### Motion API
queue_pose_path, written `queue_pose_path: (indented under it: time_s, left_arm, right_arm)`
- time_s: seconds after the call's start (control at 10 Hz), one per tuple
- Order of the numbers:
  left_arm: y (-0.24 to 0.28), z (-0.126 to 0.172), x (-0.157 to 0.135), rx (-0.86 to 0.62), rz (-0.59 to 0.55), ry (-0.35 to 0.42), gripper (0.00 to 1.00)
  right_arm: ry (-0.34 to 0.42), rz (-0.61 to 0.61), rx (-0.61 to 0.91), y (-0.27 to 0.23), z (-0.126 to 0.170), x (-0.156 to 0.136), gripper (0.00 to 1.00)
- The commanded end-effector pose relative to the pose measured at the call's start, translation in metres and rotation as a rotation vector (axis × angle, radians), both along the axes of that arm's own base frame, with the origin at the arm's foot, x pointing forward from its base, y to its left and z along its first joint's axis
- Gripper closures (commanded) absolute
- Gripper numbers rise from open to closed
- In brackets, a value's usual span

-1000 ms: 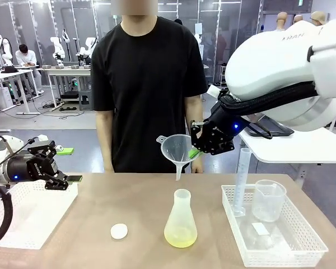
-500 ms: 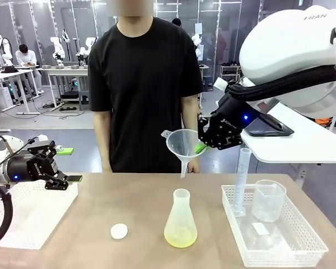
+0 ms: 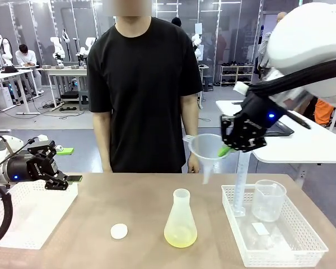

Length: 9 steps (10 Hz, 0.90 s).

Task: Prepare the solutions needed for the experiment.
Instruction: Once the solution is in the Big flask , pick up the Plastic Funnel and place it back into the right Organizing basket.

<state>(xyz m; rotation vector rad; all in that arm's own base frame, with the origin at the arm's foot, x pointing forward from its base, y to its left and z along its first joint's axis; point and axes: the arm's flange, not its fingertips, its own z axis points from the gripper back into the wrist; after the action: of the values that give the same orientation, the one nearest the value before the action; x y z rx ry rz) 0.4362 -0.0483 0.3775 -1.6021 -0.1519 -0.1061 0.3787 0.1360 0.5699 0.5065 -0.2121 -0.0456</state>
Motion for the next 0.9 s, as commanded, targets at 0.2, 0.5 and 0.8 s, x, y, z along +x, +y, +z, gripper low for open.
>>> queue_pose_path:
  time_s: [0.2, 0.5, 0.8]
  left_arm:
    - [-0.001, 0.002, 0.001, -0.012, 0.007, -0.004, 0.00]
    - [-0.001, 0.002, 0.001, -0.012, 0.007, -0.004, 0.00]
    - [-0.001, 0.002, 0.001, -0.012, 0.007, -0.004, 0.00]
  right_arm:
    - [0.037, -0.040, -0.067, -0.065, 0.001, -0.008, 1.00]
    - [0.076, -0.047, -0.057, -0.092, 0.000, -0.014, 1.00]
    - [0.059, -0.073, -0.054, -0.080, 0.001, -0.006, 1.00]
